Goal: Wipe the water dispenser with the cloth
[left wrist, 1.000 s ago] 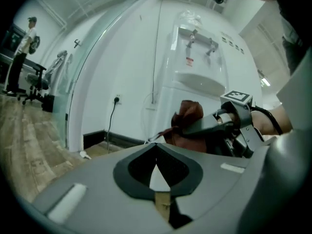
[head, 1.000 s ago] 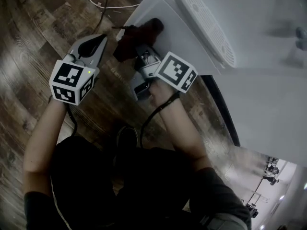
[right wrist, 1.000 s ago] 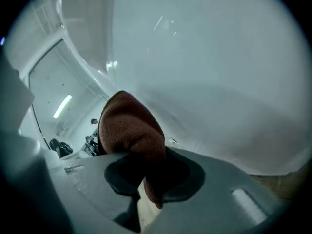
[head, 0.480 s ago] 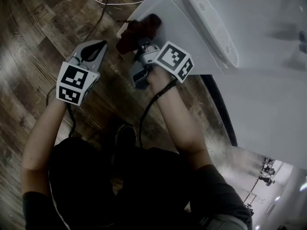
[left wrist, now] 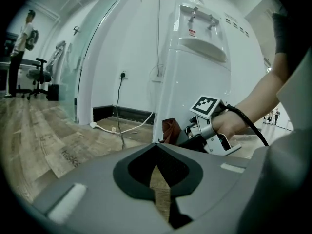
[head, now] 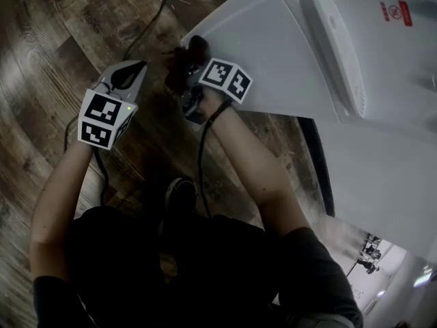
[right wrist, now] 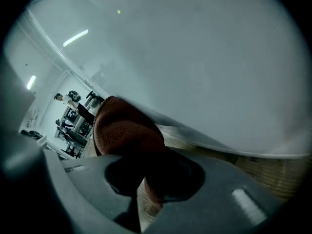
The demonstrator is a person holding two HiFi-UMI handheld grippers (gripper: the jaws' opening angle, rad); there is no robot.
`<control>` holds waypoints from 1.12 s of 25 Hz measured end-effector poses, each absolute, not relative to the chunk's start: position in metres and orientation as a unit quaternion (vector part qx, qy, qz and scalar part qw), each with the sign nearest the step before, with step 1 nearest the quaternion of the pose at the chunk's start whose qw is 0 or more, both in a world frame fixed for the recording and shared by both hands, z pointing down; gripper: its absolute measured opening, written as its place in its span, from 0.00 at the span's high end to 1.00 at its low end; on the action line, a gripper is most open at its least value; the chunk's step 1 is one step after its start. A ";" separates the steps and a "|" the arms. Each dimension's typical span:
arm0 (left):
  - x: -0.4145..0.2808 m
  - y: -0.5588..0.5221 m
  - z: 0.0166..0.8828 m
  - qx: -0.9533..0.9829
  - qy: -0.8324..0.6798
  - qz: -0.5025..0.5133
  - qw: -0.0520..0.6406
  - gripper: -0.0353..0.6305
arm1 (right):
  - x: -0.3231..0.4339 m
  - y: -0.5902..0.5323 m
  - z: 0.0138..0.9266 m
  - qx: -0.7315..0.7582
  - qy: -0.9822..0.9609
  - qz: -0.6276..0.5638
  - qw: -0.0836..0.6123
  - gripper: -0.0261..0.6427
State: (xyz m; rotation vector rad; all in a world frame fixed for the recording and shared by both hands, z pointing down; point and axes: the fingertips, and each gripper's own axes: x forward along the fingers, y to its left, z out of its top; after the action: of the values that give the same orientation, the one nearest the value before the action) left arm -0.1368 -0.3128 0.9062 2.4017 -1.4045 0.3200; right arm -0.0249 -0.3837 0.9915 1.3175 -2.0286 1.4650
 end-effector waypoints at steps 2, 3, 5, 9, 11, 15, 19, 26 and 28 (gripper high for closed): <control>-0.143 -0.319 0.909 0.840 -0.502 0.110 0.173 0.92 | -0.039 -0.394 0.992 0.453 -0.715 0.511 0.149 0.86; -0.144 -0.322 0.910 0.838 -0.505 0.107 0.176 0.92 | -0.043 -0.400 0.990 0.451 -0.717 0.511 0.144 0.86; -0.145 -0.325 0.909 0.836 -0.509 0.100 0.180 0.92 | -0.050 -0.406 0.983 0.445 -0.722 0.513 0.133 0.86; -0.146 -0.331 0.892 0.836 -0.513 0.097 0.168 0.92 | -0.064 -0.409 0.942 0.429 -0.729 0.526 0.087 0.87; -0.148 -0.334 0.875 0.837 -0.515 0.099 0.156 0.92 | -0.069 -0.410 0.911 0.424 -0.727 0.537 0.051 0.86; -0.160 -0.333 0.816 0.827 -0.533 0.095 0.156 0.92 | -0.078 -0.407 0.847 0.416 -0.713 0.565 0.005 0.86; -0.167 -0.329 0.744 0.816 -0.549 0.091 0.159 0.92 | -0.079 -0.399 0.786 0.419 -0.703 0.575 -0.002 0.86; -0.159 -0.313 0.638 0.822 -0.541 0.097 0.150 0.92 | -0.098 -0.378 0.698 0.394 -0.681 0.616 -0.038 0.87; -0.158 -0.309 0.618 0.821 -0.540 0.101 0.155 0.92 | -0.096 -0.380 0.678 0.400 -0.674 0.619 -0.051 0.87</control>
State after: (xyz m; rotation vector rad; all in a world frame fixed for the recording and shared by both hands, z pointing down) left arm -0.1577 -0.3088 0.6180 2.3522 -1.5475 0.2893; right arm -0.0964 -0.3803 0.6783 1.3004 -2.1896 2.0101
